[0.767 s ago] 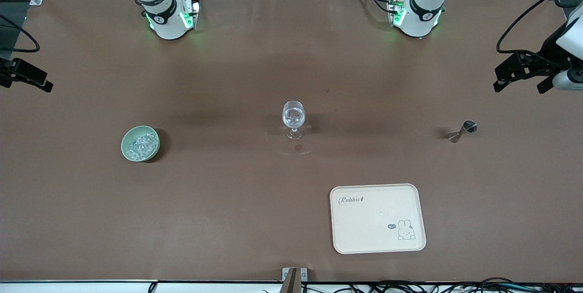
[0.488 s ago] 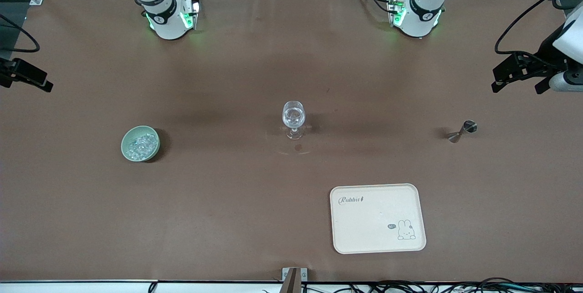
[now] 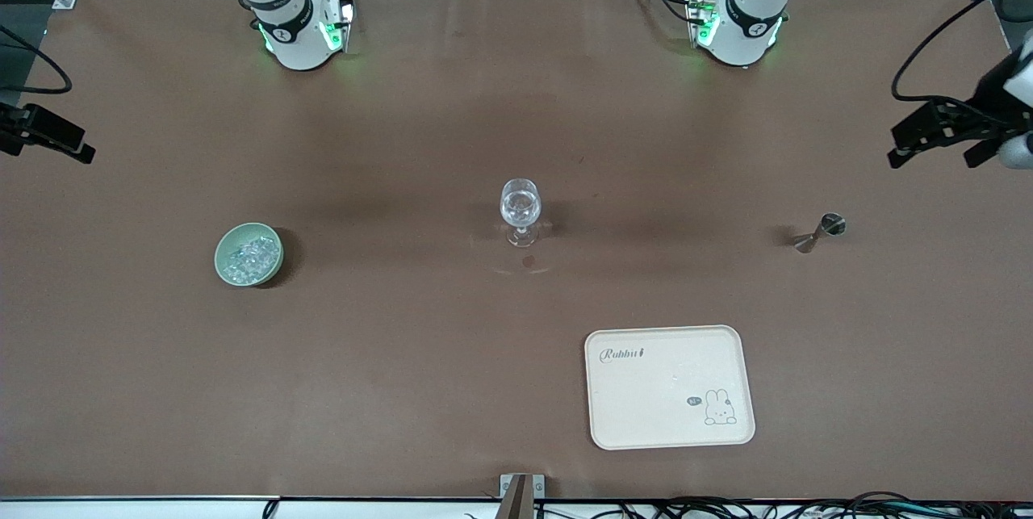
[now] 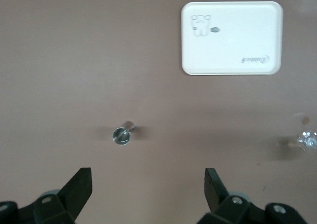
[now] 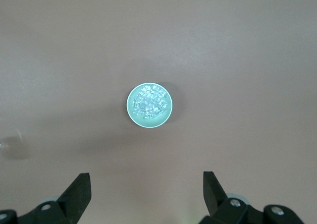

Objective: Pour wine and add ice with both arms

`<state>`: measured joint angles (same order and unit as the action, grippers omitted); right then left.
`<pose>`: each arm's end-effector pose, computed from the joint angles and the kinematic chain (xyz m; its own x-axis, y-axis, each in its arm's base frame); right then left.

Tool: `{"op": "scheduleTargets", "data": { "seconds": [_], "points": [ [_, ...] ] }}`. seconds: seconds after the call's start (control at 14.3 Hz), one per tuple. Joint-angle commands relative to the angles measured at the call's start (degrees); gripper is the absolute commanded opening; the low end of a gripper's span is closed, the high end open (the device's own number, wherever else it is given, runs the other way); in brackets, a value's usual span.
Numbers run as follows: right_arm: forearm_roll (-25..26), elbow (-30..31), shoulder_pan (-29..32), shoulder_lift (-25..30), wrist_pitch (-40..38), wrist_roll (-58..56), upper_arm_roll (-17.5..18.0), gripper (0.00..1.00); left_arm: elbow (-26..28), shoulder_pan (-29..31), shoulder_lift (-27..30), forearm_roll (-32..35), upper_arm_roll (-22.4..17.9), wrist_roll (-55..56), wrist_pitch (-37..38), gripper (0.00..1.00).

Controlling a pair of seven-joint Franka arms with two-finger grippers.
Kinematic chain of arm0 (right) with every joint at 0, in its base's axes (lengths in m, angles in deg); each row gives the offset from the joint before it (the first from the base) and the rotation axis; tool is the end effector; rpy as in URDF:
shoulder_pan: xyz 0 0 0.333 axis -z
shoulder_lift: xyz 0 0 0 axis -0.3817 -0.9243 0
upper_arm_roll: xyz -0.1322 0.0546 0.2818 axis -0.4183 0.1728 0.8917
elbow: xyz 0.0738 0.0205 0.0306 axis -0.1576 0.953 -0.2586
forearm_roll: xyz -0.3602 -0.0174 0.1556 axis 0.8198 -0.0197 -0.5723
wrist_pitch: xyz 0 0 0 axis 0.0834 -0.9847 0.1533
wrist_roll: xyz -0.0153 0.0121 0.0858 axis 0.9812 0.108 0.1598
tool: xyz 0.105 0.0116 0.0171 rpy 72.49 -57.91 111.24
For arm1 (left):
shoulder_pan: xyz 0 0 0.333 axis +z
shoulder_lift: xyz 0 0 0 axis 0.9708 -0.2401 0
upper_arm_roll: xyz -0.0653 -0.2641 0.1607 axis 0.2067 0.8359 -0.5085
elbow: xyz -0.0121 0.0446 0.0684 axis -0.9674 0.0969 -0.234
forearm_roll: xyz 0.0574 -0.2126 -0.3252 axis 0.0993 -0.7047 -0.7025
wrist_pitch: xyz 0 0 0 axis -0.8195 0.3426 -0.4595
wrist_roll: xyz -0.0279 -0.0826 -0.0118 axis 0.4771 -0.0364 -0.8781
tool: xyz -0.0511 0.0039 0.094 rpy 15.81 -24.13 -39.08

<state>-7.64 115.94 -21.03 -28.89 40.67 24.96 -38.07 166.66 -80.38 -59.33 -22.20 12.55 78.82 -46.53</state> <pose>0.5557 -0.0444 0.6400 0.9908 -0.1331 -0.0260 -0.1331 -0.9911 0.0029 0.5594 -0.0124 0.6397 0.9962 0.0512 0.0708 0.0494 -0.9984 0.0257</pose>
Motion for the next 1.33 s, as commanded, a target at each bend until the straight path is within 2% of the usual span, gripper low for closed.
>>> {"op": "scheduleTargets", "data": {
  "seconds": [0.0,0.14,0.28,0.42,0.63,0.7,0.84,0.98,1.26],
  "points": [
    [-0.8,5.4,-0.2,0.2,5.6,0.1,0.0,1.00,-0.1,-0.3,-1.5,-1.2,-4.3,7.7,1.8,1.00],
    [-1.0,11.7,-0.7,-0.2,13.1,0.1,0.1,1.00,-0.1,-0.3,-3.4,-4.6,-7.8,11.6,1.9,1.00],
    [-1.5,19.6,-1.2,-0.3,23.0,0.1,0.1,1.00,0.0,-0.8,-6.1,-8.1,-14.2,15.7,3.7,1.00],
    [-1.5,22.8,-1.6,-3.0,28.6,0.1,0.1,1.00,0.3,-0.7,-9.3,-11.7,-19.4,16.5,4.7,1.00],
    [-1.5,23.6,-1.8,-8.5,32.0,-0.2,0.1,1.00,0.6,-0.2,-16.1,-25.8,-29.8,15.9,6.5,1.00],
    [-1.5,25.7,-1.8,-9.7,35.3,-0.6,0.1,1.00,0.6,-0.2,-19.0,-30.9,-33.4,15.9,7.5,1.00],
    [-1.5,30.3,-1.8,-11.6,43.0,-0.8,0.1,1.00,0.8,-0.1,-24.3,-38.6,-38.1,15.9,10.1,1.00],
    [-1.5,35.5,-1.8,-12.6,50.0,-2.2,0.1,1.00,3.4,0.0,-27.2,-42.0,-40.1,16.4,12.0,1.00],
    [-1.5,41.6,-1.4,-15.1,59.5,-3.4,0.1,1.00,8.1,2.4,-33.6,-51.5,-41.3,15.4,12.9,1.00]
  ]
}}
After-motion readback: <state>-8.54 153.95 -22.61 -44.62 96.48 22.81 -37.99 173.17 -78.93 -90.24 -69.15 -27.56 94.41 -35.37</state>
